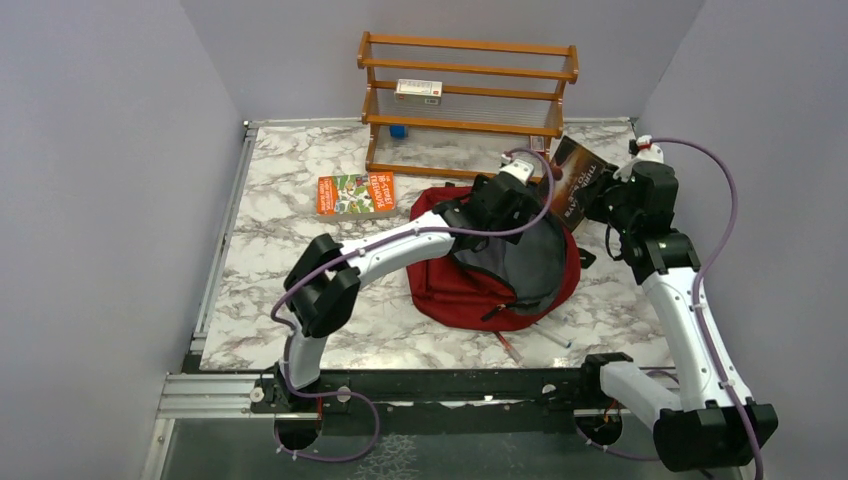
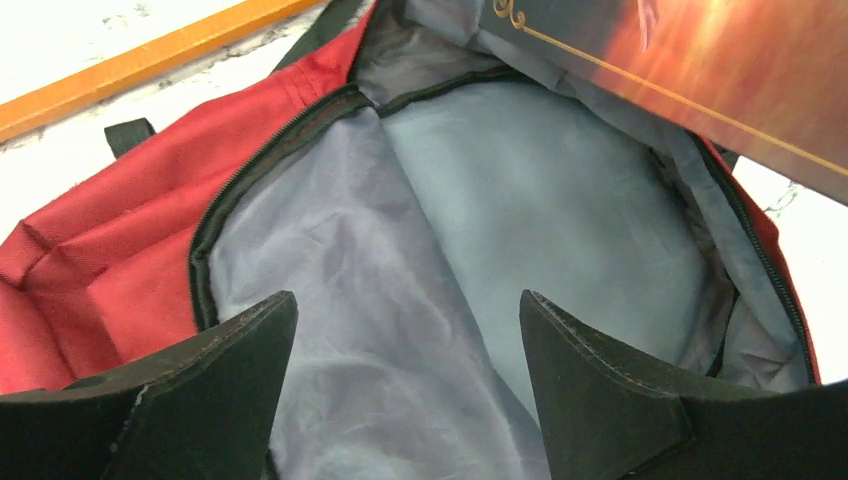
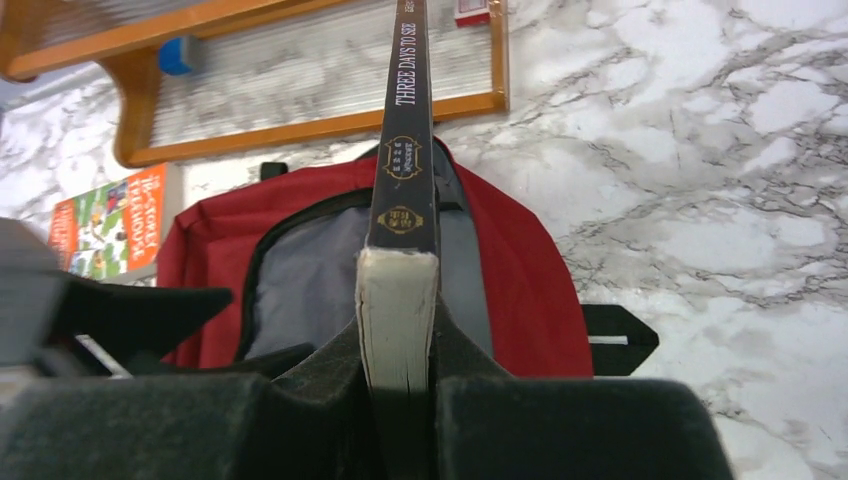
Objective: Pack the student bag
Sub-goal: Place the book in the student bag.
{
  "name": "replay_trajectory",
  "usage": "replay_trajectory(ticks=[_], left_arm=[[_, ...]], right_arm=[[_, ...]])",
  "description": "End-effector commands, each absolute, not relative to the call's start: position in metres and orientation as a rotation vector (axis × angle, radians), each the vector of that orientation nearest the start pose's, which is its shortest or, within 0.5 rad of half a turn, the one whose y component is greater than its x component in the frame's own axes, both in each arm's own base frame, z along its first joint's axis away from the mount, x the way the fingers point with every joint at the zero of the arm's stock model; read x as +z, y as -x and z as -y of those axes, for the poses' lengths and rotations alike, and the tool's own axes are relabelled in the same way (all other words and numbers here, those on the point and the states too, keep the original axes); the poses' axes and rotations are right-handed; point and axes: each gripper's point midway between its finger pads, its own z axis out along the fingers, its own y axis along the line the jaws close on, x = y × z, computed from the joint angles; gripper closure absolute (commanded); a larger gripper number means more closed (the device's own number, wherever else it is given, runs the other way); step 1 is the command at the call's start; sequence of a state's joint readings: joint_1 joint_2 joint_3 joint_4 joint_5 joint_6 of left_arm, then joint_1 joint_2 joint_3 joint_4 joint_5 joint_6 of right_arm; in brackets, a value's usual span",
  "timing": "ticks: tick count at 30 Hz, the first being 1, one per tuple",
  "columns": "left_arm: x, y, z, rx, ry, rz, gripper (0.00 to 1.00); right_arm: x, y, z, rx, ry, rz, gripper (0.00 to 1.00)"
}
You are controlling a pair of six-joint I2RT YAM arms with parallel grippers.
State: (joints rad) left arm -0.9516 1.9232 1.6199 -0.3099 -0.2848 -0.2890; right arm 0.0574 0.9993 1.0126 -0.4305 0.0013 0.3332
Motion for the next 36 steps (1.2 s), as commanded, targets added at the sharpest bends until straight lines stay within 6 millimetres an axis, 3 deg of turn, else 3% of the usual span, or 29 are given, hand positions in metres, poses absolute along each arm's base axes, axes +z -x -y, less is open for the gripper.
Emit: replay_trajectory(ticks=[1,9,15,21,28,34,36], left_arm=[[0.139,-0.342,0.413,-0.199,-0.626,-2.156,0.17],[0.094,-0.333,0.414,-0.064,-0.733,-2.21,0.17],[0.078,-0.331,0.417,-0.042,-0.775,-2.225,0.24],[0.089,-0.335,0.407,0.004,-0.78,-2.199,0.44],[0.105,-0.338,0.401,-0.048,-0.765,-2.197,0.82],[0.136,-0.341,0.394,-0.109,-0.708,-2.174,0.99],[0.147,-0.34,0.391,-0.138,-0.693,-2.157,1.0]], right_arm=[[0.306,-0.325,-0.042,0.335,-0.225,-1.83,0.99],[0.318,-0.303,-0.045,0.363,-0.209,-1.807,1.0],[0.314,-0.294,-0.048,0.377,-0.203,-1.824,0.99],[0.308,-0.28,-0.052,0.407,-0.209,-1.871,1.0],[0.294,-0.264,-0.057,0.451,-0.242,-1.936,0.99],[0.274,-0.261,-0.057,0.45,-0.264,-2.01,0.99],[0.266,-0.261,-0.058,0.455,-0.273,-2.042,1.0]])
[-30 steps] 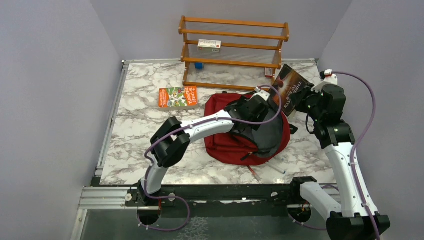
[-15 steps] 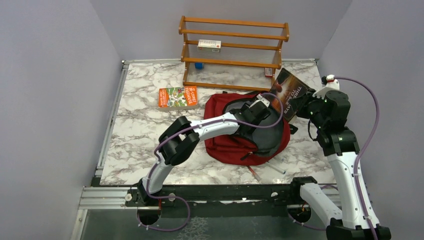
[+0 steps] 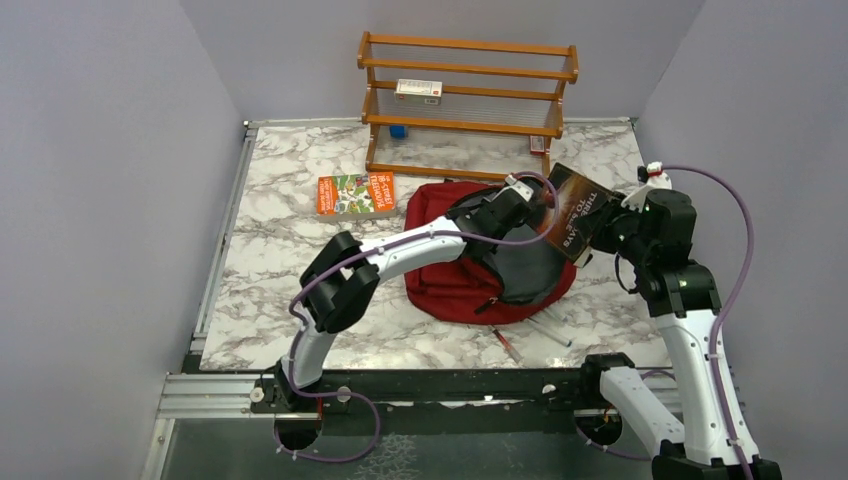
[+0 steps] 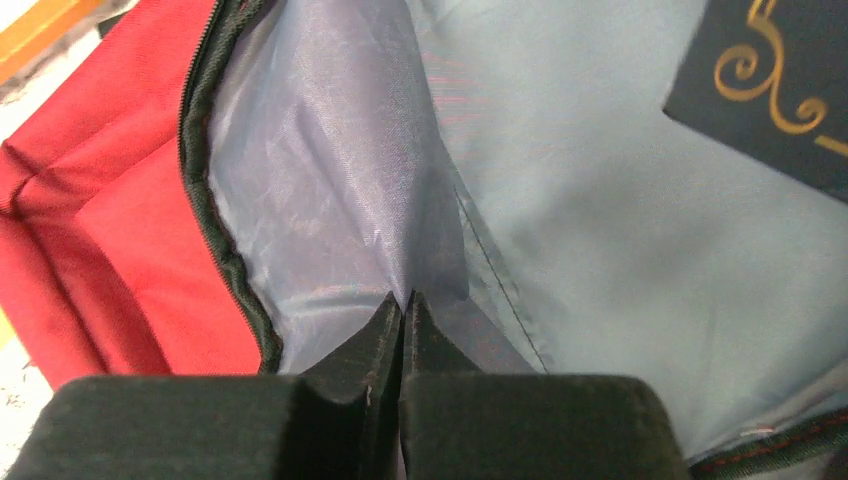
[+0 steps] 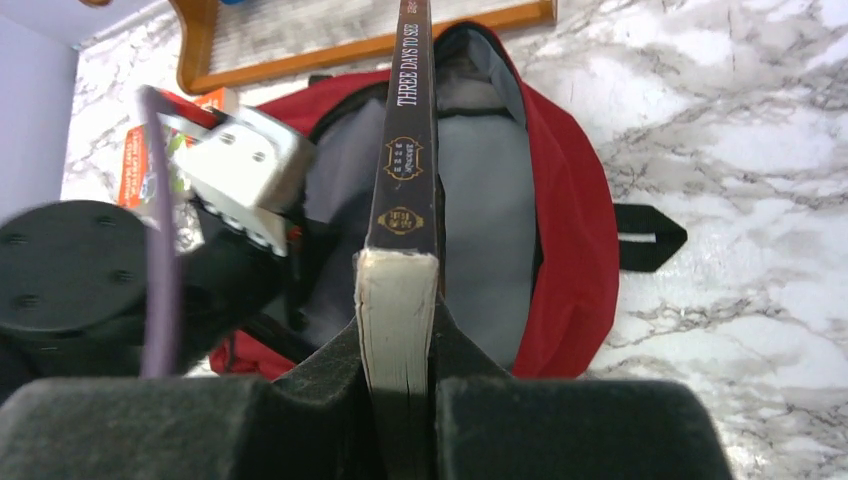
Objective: Pack the student bag
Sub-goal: Place the book in the student bag.
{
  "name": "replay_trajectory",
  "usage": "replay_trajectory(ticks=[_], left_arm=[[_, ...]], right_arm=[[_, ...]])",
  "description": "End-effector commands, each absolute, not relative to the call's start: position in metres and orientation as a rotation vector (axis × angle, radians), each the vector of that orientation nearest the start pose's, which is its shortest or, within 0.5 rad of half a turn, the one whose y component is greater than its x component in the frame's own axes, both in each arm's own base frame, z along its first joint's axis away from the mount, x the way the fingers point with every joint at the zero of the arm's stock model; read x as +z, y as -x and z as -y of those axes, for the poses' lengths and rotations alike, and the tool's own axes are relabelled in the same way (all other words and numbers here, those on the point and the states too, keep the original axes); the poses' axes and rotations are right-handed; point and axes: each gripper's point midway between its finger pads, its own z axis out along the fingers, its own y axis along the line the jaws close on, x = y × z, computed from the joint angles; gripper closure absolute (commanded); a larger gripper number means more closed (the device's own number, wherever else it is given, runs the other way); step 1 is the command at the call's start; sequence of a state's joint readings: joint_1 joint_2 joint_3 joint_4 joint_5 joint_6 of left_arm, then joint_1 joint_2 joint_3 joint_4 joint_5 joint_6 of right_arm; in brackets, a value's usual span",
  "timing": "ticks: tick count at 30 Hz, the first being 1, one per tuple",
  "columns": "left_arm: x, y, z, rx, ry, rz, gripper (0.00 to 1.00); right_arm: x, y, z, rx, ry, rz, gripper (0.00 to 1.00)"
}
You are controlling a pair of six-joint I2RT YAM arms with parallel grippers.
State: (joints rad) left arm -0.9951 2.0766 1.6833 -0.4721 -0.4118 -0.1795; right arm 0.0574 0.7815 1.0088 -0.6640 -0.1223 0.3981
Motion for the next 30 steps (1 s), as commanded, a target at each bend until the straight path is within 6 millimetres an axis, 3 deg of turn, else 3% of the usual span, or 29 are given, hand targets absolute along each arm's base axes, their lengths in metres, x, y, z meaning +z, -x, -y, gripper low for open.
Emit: replay_trajectory(ticks=[1,16,21,30], left_arm=[[0.154,-0.34,0.391,-0.156,-0.684,-2.143,1.0],[0.231,-0.331,0.365,-0.329,-0.545,-1.945,1.0],[0.24,-0.331,0.357,-0.352,-0.521,-1.925,1.0],[0.251,-0.331,0.36,-0.43,-0.482,-1.909,1.0]], right_arm=[[0.264,-0.262,-0.06,0.464,-0.266,-2.05,1.0],[0.243,-0.264,-0.112,0.806,-0.127,-2.138,1.0],[0.243,-0.262,-0.129,0.95,-0.117,-2.131,0.99],[0.212,-0.271,-0.147,1.145,-0.206,-2.136,0.99]])
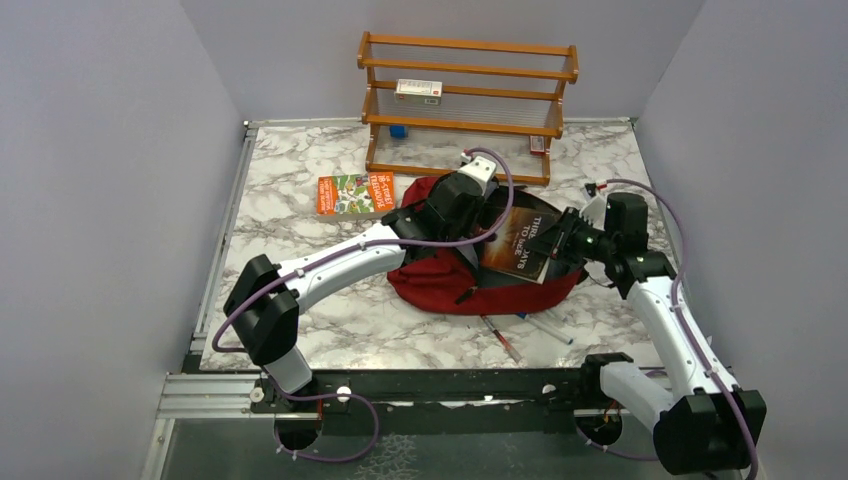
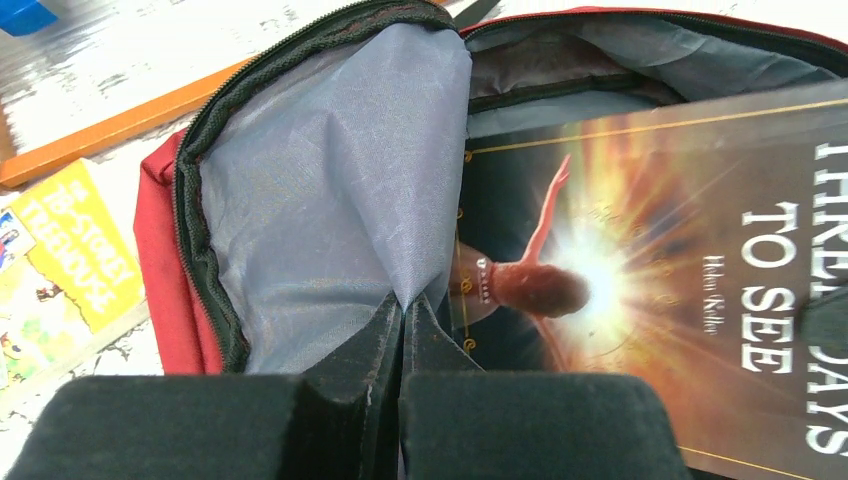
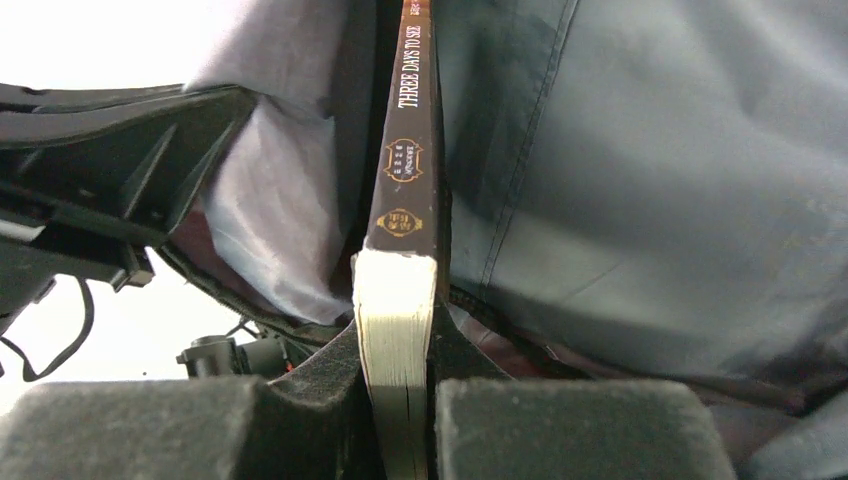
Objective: Pack the student bag
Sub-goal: Place the book in the student bag.
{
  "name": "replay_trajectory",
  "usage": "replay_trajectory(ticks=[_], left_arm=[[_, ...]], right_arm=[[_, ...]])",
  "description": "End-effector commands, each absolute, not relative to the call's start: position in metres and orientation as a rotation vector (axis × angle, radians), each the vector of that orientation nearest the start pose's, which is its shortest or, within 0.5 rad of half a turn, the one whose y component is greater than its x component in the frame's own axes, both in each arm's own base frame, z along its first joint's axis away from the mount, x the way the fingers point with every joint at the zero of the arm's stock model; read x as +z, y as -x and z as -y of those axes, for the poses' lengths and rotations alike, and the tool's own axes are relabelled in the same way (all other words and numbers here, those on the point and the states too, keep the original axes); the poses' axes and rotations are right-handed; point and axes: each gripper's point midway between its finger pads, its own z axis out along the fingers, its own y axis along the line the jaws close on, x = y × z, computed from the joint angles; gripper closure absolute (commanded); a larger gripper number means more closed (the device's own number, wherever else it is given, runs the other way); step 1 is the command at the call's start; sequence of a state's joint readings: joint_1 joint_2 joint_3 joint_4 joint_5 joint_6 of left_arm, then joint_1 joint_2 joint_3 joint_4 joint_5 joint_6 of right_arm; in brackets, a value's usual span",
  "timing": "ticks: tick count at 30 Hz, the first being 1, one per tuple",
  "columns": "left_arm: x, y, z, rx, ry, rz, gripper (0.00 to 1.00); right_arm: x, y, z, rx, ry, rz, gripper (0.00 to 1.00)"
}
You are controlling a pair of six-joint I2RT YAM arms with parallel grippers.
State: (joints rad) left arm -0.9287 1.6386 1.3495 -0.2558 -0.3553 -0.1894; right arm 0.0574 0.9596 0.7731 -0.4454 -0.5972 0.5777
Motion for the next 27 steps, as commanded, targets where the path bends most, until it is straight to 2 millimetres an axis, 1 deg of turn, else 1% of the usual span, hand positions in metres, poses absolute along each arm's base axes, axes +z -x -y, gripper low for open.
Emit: replay_trajectory(ticks=[1,4,8,10,13,16,20,27], left_arm=[[0.253,-0.331,0.361,-0.438,-0.481,-1.906,1.0],[0.254,-0.33,0.365,-0.459,-0.48,-1.91,1.0],[0.254,-0.329,0.369,-0.486,-0.486,-1.913,1.0],[0.256,-0.328,0.371,-0.496,-0.485,-1.912,1.0],[0.26,-0.328,0.372,-0.506,-0.483,-1.906,1.0],[0.261,-0.327,0.374,-0.518,-0.487,-1.906,1.0],[0.26,-0.327,0.377,-0.534,-0.487,-1.91,1.0],[0.261,-0.324,0.384,-0.579,-0.495,-1.917,1.0]], right_arm=[[0.21,-0.272,-0.147,1.155,-0.213,-2.139,0.99],[0.203,-0.275,-0.151,1.194,-0.237,-2.138,0.99],[0.205,-0.282,-0.161,1.264,-0.262,-2.096,0.99],[0.205,-0.284,-0.169,1.296,-0.268,-2.097,0.99],[0.208,-0.292,-0.184,1.299,-0.244,-2.083,0.99],[0.202,-0.296,-0.203,1.3,-0.225,-2.1,0.99],[0.183,-0.305,-0.221,1.282,-0.236,-2.125,0.99],[0.141,-0.329,-0.238,1.265,-0.266,-2.171,0.99]])
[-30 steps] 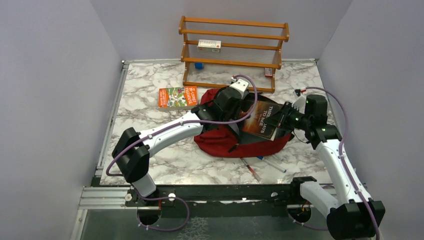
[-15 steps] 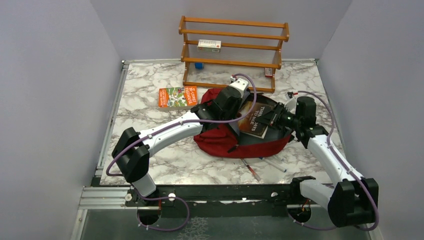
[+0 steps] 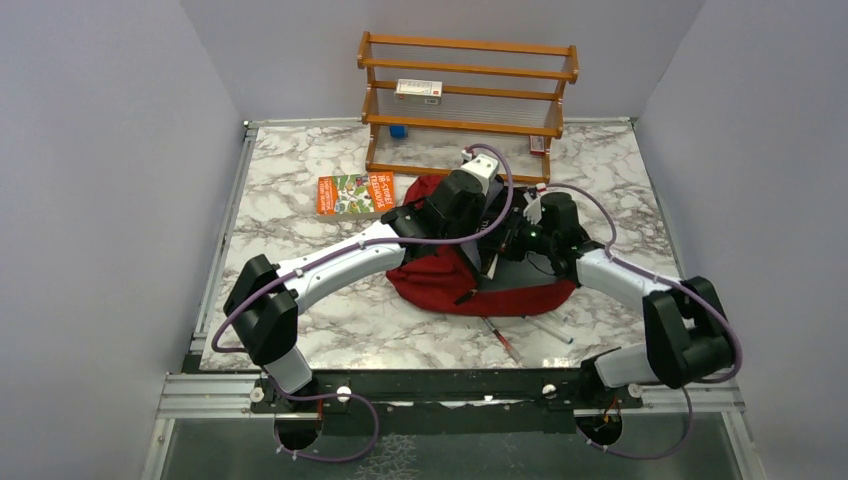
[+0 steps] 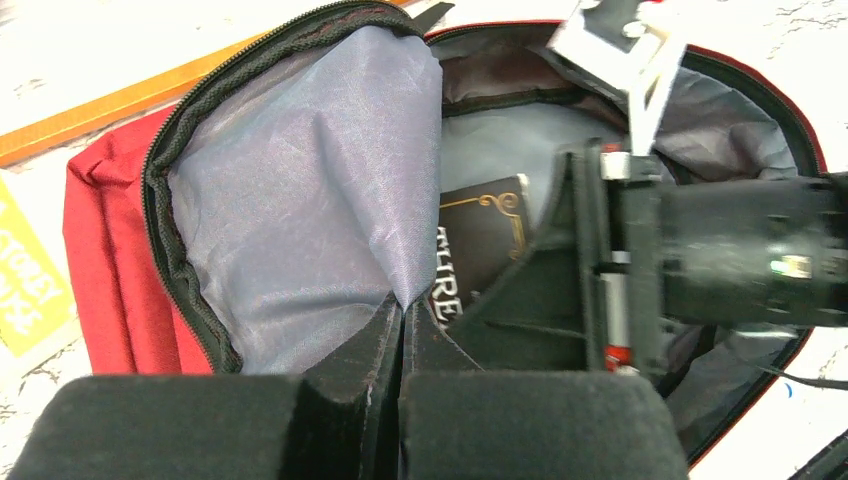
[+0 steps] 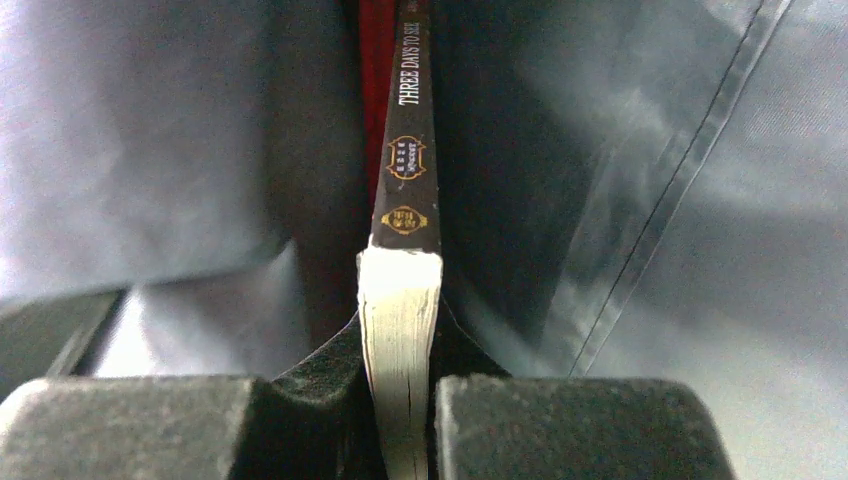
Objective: Pack the student bag
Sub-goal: Place the book in the student bag.
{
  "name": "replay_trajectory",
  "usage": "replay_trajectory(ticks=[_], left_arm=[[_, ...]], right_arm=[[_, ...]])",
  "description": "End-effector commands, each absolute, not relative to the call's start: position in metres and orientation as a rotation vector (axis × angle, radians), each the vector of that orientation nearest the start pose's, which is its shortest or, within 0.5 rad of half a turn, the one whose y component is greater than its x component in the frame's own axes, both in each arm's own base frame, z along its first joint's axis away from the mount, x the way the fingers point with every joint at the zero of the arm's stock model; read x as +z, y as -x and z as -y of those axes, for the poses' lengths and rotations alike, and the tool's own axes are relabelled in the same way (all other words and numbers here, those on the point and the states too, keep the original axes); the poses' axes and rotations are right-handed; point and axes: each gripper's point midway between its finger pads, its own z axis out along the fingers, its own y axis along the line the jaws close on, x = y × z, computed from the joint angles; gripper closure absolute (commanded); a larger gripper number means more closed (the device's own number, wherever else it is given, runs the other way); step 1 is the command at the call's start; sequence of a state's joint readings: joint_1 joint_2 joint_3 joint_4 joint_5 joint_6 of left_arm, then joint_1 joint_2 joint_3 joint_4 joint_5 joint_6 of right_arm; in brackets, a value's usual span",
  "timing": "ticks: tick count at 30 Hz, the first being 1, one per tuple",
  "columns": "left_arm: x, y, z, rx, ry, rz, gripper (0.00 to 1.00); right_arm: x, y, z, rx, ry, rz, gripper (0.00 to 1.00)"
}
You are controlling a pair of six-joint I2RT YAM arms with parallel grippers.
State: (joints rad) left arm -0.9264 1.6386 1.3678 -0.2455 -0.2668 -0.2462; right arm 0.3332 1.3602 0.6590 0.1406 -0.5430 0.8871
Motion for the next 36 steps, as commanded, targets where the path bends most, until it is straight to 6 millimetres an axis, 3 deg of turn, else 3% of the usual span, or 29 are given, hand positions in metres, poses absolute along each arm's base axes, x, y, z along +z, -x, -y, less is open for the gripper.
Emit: replay_trajectory(ticks=[1,4,9,14,20,26,34,36], left_arm=[[0.26,-0.323,0.384,-0.582,-0.494,-1.918,1.0],[0.259,-0.322,0.385,-0.588,-0.494,-1.922,1.0],[0.255,-0.322,0.386,-0.591,-0.501,-1.928,1.0],[0.249,-0.32,0.385,-0.588,-0.51,-1.941,1.0],[0.242,-0.321,0.378,-0.551,-0.498,-1.951,1.0],[0.236,-0.322,0.372,-0.522,-0.489,-1.963,1.0],[0.227,-0.324,0.37,-0.501,-0.497,-1.977,1.0],[0.225,-0.325,0.369,-0.507,-0.499,-1.98,0.95]], right_arm=[[0.135,-0.332,-0.239,1.261,-0.273,-2.176,0.99],[0.119,-0.342,-0.246,1.254,-0.273,-2.197,0.98],[0.092,-0.35,-0.256,1.173,-0.256,-2.26,0.84],[0.078,-0.356,-0.242,1.048,-0.289,-2.27,0.66],[0.087,-0.359,-0.229,0.935,-0.264,-2.251,0.47],[0.1,-0.353,-0.197,0.725,-0.265,-2.241,0.31],[0.121,-0.326,-0.133,0.375,-0.287,-2.222,0.25],[0.13,-0.319,-0.119,0.313,-0.298,-2.199,0.25]])
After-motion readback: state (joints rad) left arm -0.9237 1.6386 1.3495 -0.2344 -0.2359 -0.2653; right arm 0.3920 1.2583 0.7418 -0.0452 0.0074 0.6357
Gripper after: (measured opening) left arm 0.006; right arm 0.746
